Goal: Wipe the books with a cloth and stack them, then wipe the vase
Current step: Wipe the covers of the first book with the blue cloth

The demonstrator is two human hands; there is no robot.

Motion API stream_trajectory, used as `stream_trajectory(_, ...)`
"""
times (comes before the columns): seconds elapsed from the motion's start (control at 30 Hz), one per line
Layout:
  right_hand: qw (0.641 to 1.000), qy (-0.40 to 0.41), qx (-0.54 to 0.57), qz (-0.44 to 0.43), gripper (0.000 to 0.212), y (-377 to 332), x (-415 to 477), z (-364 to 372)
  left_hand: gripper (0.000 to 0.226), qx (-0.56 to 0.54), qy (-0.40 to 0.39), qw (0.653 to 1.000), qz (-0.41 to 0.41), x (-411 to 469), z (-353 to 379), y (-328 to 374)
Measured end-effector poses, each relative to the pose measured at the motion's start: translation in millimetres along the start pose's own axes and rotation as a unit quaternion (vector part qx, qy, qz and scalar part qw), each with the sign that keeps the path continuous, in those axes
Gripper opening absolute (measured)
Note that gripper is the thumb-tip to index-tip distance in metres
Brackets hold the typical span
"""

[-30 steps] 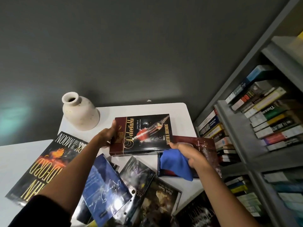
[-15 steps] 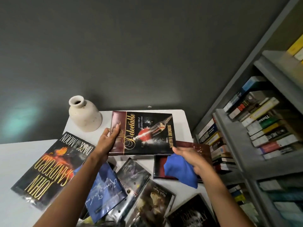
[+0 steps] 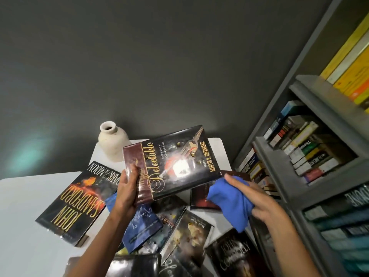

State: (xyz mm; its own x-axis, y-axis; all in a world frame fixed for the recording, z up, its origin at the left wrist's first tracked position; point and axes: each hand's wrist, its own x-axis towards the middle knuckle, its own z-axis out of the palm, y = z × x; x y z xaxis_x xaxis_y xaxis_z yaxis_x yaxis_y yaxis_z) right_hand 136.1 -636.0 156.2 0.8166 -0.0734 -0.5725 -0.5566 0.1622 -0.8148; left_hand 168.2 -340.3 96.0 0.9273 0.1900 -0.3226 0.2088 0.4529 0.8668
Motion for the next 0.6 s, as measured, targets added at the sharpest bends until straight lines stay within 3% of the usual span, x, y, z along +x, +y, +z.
stream_trajectory(0.13,0.994,0.072,0.022,-0.076,0.014,1,-33,4,0.044,0.007,0.002,1.000,0.010,-24,-10,5)
stream_trajectory(0.2,0.978,0.122,-0.020,-0.167,0.018,-1,-36,14,0.031,0.005,0.010,1.000,0.015,-33,-13,5)
stream_trajectory(0.33,0.910,0.173,-0.128,-0.355,0.025,10,-41,51,0.015,0.009,0.004,1.000,0.025,-49,-16,11)
stream_trajectory(0.5,0.819,0.251,-0.334,-0.394,0.040,56,-49,79,0.018,0.019,0.009,0.999,0.038,-69,-18,13)
stream_trajectory(0.6,0.793,0.270,-0.392,-0.381,0.038,71,-51,82,0.027,0.013,0.013,0.999,0.029,-76,-22,12)
